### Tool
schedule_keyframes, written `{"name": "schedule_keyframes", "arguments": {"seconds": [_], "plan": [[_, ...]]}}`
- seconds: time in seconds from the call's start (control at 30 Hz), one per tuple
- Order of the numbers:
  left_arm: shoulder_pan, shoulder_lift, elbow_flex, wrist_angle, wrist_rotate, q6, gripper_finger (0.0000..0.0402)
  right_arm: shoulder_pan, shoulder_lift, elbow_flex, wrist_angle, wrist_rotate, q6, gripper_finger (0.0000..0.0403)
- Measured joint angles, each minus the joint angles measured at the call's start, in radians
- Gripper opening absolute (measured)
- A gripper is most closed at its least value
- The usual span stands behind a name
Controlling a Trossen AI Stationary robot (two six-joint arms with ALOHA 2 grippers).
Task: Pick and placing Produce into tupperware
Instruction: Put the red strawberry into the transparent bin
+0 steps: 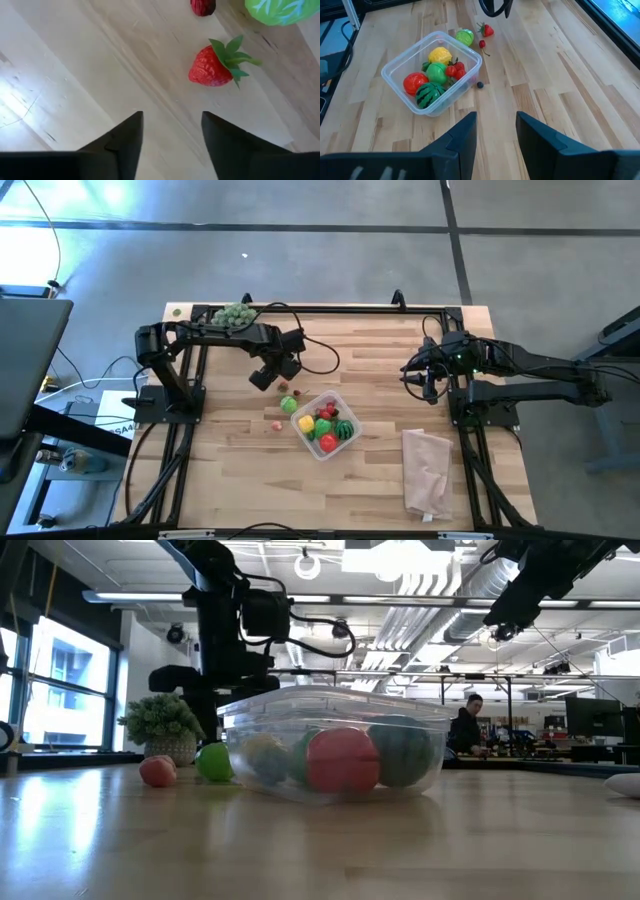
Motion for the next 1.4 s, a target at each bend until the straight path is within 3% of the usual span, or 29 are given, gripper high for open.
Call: {"name": "schedule_keyframes", "arguments": {"seconds": [0.2, 0.57, 0.9, 1.4], "plan": [[-0.011, 0.004, 0.000, -0.003, 0.053, 0.071, 0.0240, 0.000, 0.000, 0.000, 0.000, 0.000, 0.000, 0.0129], [-0.074, 0.066, 0.001, -0.026, 0.033, 0.189, 0.0248, 0.000, 0.000, 0.000, 0.000, 0.000, 0.000, 0.0129], [-0.085, 0.131, 0.001, 0.030, 0.039, 0.191, 0.0223, 0.000, 0.000, 0.000, 0.000, 0.000, 0.000, 0.0129], [-0.103, 0.131, 0.000, 0.066, 0.072, 0.191, 0.0184, 0.000, 0.000, 0.000, 0.000, 0.000, 0.000, 0.0129]]}}
